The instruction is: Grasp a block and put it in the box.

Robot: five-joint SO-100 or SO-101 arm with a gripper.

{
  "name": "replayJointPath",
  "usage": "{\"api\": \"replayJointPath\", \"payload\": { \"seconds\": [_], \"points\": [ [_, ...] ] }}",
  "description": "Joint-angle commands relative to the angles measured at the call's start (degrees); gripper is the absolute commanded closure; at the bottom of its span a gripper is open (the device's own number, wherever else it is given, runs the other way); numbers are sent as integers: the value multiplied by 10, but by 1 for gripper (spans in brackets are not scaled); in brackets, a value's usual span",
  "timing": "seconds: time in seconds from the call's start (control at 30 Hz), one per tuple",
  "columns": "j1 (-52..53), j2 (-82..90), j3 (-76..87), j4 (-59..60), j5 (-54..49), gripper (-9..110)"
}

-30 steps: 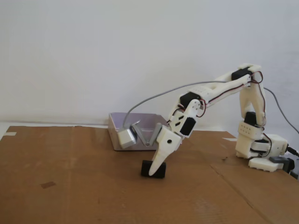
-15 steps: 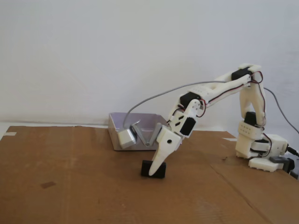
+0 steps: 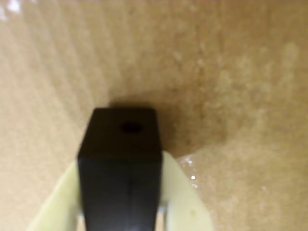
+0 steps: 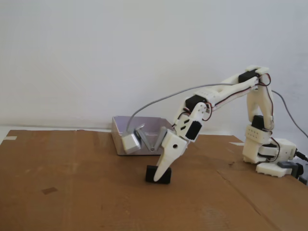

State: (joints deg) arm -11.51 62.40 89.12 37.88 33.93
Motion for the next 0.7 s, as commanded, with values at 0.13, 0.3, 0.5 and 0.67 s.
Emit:
{"api": "replayJointPath", "payload": {
  "seconds": [0.13, 0.3, 0.5, 0.67],
  "points": [
    [-4, 92, -34, 5, -8, 102],
    [-4, 118, -33, 5, -11, 102],
    [-4, 154, -33, 5, -11, 102],
    [5, 188, -33, 5, -11, 101]
  ]
}}
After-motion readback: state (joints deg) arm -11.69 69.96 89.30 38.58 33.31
